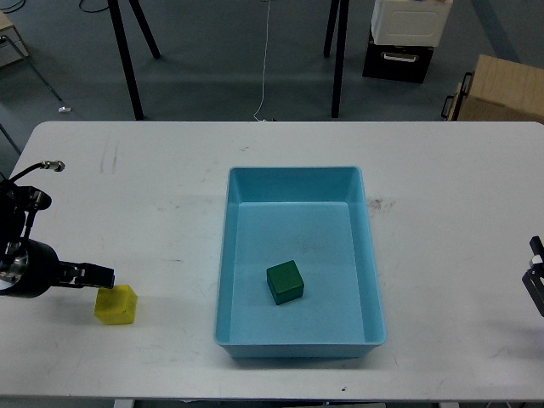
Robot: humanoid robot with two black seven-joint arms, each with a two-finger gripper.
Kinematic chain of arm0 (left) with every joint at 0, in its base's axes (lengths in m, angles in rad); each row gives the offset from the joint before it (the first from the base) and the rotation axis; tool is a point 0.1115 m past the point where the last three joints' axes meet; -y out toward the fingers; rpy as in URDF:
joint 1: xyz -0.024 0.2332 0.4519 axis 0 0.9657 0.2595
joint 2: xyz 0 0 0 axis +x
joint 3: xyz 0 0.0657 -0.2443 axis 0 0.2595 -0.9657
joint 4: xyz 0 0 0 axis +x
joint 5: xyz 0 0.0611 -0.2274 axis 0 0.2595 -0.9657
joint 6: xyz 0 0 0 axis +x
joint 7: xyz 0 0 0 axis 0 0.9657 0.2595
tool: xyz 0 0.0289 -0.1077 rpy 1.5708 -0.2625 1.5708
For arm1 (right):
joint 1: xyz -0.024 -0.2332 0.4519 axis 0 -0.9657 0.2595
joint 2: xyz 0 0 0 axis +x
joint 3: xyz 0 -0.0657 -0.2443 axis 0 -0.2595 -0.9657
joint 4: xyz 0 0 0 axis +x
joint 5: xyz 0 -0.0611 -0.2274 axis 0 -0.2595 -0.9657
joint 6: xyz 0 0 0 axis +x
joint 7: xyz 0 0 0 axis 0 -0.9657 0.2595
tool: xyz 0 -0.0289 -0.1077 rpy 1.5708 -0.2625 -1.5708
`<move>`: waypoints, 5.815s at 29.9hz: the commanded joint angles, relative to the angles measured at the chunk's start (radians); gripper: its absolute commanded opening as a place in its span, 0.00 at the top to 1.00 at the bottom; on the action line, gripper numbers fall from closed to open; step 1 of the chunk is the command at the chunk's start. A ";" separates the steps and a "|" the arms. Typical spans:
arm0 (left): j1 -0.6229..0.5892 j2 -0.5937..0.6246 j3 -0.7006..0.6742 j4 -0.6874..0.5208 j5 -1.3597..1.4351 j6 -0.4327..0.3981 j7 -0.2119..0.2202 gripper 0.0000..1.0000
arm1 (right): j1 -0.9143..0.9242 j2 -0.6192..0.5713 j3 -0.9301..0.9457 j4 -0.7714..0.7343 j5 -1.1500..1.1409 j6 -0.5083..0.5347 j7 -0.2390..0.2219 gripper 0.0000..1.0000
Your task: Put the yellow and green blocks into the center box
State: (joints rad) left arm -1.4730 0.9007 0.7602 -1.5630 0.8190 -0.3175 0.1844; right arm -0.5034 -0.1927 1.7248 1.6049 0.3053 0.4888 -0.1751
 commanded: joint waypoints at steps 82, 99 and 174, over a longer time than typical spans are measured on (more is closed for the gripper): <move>-0.271 -0.829 -0.110 0.274 -0.400 -0.146 -0.105 0.04 | -0.037 0.007 0.005 -0.019 -0.002 0.000 0.005 0.00; -0.217 -0.842 -0.139 0.317 -0.397 -0.146 -0.163 0.34 | -0.029 0.007 0.001 -0.043 -0.002 0.000 0.003 0.00; 1.925 -0.901 -2.224 -0.167 -0.864 -0.147 -0.240 0.00 | -0.079 0.035 -0.059 0.052 -0.046 0.000 0.121 0.00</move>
State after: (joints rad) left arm 0.4092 0.0009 -1.4885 -1.7160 -0.0443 -0.4019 -0.0566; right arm -0.5444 -0.1612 1.6891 1.6204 0.2646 0.4887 -0.0523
